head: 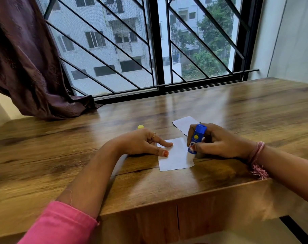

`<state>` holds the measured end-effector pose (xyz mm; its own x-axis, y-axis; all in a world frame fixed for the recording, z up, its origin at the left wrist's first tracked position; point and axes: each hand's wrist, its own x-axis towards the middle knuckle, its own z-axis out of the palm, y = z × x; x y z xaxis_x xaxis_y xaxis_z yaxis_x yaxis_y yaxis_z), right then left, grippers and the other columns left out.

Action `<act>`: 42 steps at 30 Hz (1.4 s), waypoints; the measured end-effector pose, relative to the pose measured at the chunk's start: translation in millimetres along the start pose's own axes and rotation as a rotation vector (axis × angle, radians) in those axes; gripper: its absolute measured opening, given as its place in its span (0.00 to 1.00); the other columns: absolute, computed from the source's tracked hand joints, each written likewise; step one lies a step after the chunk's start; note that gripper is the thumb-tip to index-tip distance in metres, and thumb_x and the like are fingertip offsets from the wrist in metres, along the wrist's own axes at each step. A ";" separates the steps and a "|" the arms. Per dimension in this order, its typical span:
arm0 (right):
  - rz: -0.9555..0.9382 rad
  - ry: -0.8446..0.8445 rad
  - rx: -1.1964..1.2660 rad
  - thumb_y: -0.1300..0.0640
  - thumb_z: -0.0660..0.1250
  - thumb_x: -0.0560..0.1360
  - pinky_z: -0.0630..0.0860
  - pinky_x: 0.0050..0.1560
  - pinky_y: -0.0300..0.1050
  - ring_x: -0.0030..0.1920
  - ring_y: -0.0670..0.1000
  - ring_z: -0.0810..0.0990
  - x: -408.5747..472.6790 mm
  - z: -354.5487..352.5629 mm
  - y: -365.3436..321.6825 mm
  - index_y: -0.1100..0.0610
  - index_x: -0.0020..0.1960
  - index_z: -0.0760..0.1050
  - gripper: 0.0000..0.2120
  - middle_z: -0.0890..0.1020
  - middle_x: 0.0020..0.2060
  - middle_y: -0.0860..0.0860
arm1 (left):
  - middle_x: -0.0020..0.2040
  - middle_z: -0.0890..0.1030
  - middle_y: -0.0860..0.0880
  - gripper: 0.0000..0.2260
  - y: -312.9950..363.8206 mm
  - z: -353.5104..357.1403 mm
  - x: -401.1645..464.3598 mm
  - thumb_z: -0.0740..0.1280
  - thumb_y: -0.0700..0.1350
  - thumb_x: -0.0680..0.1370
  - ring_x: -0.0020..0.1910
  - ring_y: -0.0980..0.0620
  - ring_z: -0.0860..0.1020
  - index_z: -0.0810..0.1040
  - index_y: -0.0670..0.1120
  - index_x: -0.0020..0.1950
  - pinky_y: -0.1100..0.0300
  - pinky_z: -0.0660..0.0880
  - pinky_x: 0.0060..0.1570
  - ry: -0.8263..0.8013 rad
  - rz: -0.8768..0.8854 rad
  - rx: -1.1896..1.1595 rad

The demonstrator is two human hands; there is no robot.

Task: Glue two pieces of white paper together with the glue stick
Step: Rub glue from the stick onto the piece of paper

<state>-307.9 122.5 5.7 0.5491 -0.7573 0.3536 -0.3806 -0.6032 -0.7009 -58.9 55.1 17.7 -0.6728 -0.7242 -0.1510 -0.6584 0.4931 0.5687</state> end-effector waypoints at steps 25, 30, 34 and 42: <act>0.112 0.644 0.519 0.56 0.62 0.70 0.62 0.24 0.33 0.26 0.44 0.66 4.9 -14.9 15.0 0.51 0.35 0.78 0.08 0.71 0.27 0.50 | 0.25 0.64 0.56 0.20 3.0 5.4 -0.2 0.73 0.65 0.62 0.25 0.57 0.62 0.82 0.63 0.51 0.62 0.59 0.30 0.075 0.030 -0.046; 0.171 0.713 0.605 0.55 0.63 0.71 0.61 0.23 0.35 0.26 0.44 0.66 6.6 -17.0 15.1 0.51 0.35 0.78 0.08 0.72 0.25 0.46 | 0.28 0.69 0.53 0.16 8.2 6.6 -2.9 0.76 0.55 0.67 0.26 0.57 0.65 0.83 0.52 0.52 0.65 0.63 0.30 0.140 0.069 -0.035; 0.167 0.719 0.614 0.54 0.63 0.71 0.62 0.23 0.35 0.26 0.44 0.67 5.6 -17.4 14.9 0.50 0.35 0.79 0.08 0.72 0.25 0.45 | 0.38 0.74 0.56 0.16 13.8 6.5 -7.9 0.76 0.56 0.66 0.36 0.58 0.72 0.82 0.59 0.53 0.71 0.66 0.37 0.224 0.197 0.030; 0.175 0.711 0.597 0.54 0.63 0.71 0.63 0.24 0.35 0.26 0.44 0.67 5.7 -17.5 13.7 0.50 0.35 0.79 0.08 0.73 0.26 0.46 | 0.58 0.77 0.67 0.16 16.2 11.8 -8.2 0.73 0.62 0.67 0.60 0.60 0.66 0.82 0.63 0.53 0.56 0.66 0.63 0.150 0.301 0.198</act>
<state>-322.9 105.5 8.9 -0.1378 -0.9187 0.3702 0.1371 -0.3879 -0.9115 -68.0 74.7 18.6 -0.7987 -0.5882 0.1271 -0.5014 0.7672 0.4000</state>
